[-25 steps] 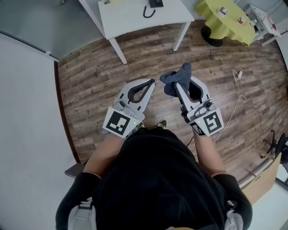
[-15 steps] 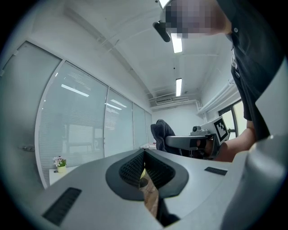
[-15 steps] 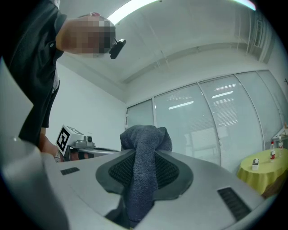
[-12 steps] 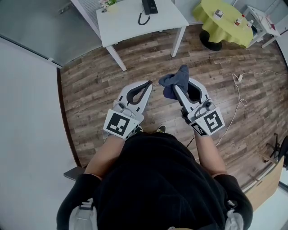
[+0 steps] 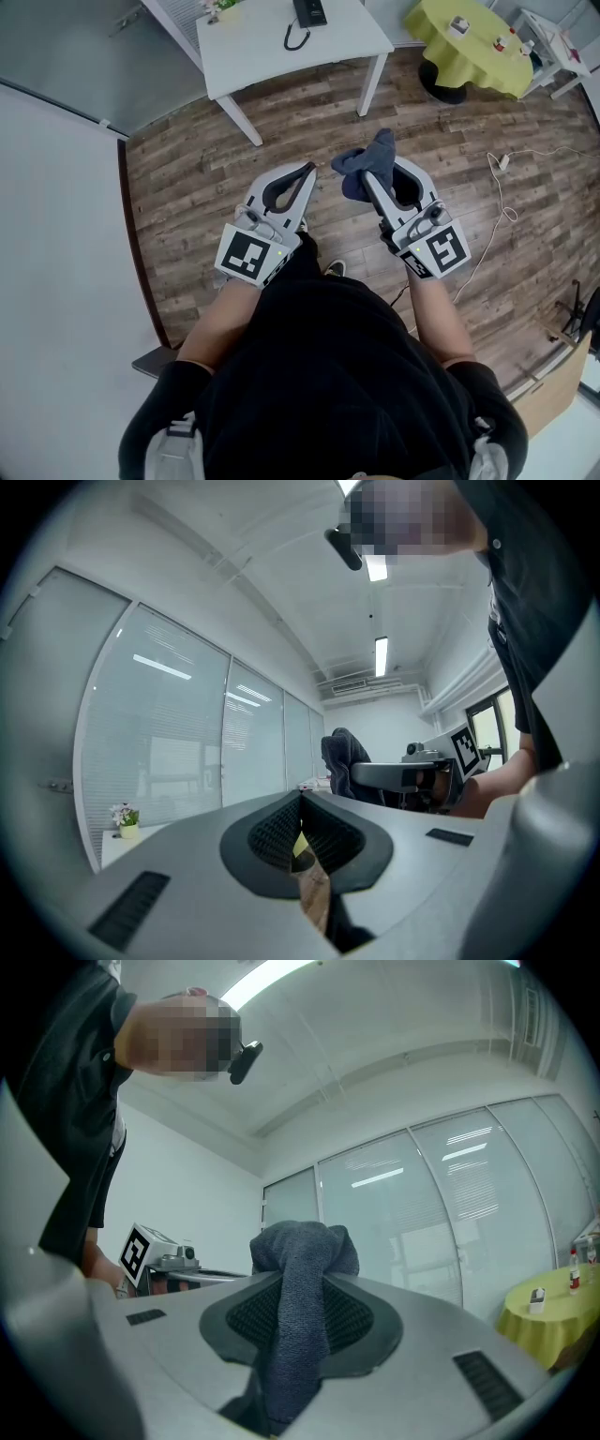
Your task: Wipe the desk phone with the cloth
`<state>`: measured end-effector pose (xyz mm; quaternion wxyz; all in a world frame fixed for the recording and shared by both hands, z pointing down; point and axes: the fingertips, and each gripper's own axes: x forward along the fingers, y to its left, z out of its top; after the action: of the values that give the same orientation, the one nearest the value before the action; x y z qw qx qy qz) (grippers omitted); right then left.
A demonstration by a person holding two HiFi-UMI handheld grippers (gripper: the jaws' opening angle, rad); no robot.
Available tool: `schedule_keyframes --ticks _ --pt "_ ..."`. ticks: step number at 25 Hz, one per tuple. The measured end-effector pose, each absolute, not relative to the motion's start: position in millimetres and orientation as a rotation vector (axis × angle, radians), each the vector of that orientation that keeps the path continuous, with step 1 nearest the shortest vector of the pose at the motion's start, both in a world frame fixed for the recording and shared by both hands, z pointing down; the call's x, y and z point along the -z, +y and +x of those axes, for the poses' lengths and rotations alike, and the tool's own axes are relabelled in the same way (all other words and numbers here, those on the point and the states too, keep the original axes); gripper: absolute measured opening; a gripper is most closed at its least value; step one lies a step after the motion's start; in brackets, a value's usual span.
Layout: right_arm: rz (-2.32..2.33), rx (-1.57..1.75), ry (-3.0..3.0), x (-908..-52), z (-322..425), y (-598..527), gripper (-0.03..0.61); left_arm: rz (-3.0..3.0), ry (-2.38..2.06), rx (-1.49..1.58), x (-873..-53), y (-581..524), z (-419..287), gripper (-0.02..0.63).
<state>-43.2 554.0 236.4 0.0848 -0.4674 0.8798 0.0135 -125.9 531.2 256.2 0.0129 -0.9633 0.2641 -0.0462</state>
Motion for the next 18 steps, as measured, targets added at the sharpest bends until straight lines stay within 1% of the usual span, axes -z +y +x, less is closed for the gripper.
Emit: schedule_keyframes --ticks 5,12,18 --pt "-1.413 -0.056 2.649 -243 -43 512 0.118 -3.010 0.781 0.087 -269 487 -120 0.011" --pt "-1.475 -0.062 2.667 -240 -41 430 0.118 -3.021 0.769 -0.008 -261 403 -115 0.011" --pt "-1.530 -0.056 2.642 -238 -49 361 0.118 -3.031 0.731 -0.013 -256 334 -124 0.011"
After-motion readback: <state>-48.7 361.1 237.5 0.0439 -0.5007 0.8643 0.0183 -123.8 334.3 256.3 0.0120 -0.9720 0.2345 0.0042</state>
